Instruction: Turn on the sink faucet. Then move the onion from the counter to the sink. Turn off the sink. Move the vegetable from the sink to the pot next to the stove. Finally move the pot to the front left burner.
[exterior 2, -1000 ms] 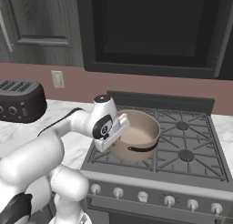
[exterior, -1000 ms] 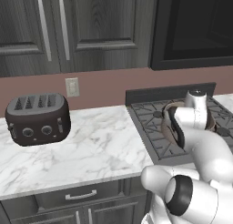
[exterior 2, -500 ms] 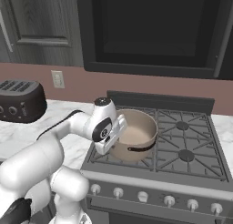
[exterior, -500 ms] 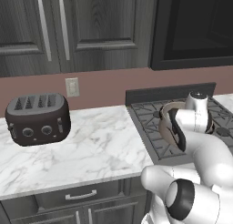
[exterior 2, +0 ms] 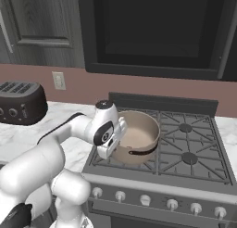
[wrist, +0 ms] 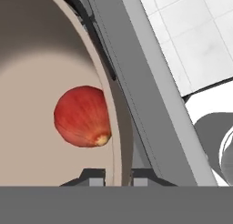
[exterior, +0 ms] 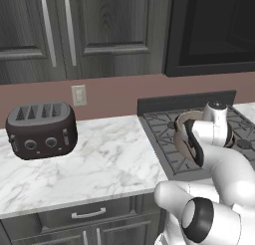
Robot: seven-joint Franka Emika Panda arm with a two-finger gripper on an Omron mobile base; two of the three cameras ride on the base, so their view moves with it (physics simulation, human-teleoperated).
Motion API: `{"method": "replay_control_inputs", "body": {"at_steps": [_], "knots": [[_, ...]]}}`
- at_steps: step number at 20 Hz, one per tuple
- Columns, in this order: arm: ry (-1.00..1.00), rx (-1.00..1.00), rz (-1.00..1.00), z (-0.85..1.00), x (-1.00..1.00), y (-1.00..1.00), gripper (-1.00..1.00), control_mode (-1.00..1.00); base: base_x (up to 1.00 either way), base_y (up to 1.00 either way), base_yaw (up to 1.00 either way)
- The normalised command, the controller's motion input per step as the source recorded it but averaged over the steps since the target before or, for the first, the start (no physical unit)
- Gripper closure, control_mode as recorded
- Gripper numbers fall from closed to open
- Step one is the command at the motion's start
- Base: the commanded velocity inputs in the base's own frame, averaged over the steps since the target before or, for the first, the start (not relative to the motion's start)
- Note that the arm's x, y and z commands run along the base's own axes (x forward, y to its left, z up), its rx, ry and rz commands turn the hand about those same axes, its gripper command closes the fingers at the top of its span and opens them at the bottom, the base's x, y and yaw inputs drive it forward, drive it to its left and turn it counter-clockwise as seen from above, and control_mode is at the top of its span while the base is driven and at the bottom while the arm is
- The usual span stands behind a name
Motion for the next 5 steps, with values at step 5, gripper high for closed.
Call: {"method": "replay_control_inputs", "body": {"at_steps": [5], "knots": [[0.0, 0.0, 0.07, -0.02, 0.0, 0.0, -1.0, -1.0, 0.0, 0.0, 0.0]]}}
